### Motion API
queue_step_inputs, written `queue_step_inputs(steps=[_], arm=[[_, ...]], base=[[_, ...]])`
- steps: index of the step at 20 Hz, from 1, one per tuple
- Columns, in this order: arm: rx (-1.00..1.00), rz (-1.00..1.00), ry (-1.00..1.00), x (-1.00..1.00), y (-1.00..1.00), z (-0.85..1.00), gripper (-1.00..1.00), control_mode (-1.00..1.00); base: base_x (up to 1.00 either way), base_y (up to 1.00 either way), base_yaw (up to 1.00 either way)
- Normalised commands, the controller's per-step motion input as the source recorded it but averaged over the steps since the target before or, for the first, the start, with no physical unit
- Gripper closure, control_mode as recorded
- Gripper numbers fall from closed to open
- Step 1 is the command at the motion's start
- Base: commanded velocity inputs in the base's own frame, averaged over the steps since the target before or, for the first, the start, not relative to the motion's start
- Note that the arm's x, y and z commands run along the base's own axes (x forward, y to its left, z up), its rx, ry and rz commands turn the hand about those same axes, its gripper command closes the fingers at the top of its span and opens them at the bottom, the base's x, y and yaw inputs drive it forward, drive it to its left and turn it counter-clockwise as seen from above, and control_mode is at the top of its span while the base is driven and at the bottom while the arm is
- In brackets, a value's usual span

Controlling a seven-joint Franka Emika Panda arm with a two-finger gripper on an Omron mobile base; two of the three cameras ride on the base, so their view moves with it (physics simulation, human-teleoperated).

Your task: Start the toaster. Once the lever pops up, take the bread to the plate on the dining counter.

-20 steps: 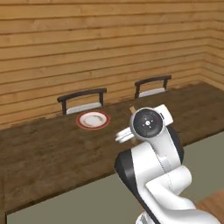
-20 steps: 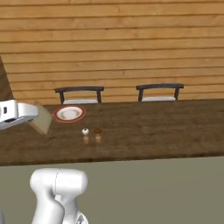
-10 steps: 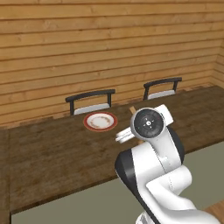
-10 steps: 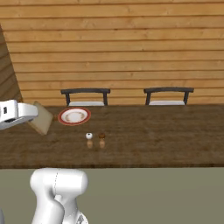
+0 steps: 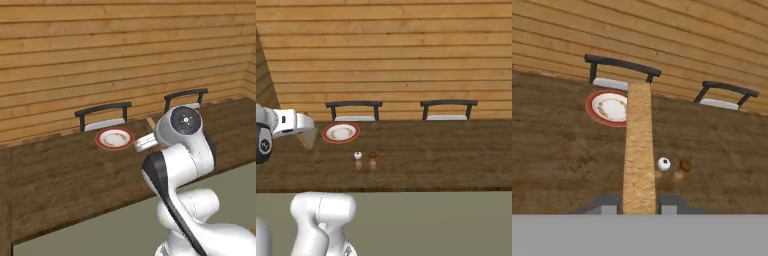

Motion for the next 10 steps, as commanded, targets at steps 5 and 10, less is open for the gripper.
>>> queue_step_inputs(steps=[5, 10], arm=[[0.34, 0.32, 0.11, 0.9, -0.21, -0.02, 1.0, -1.0], [0.27, 0.31, 0.28, 1.0, 0.0, -0.2, 1.0, -1.0]], base=[[0.0, 0.0, 0.0], [0.0, 0.0, 0.0]])
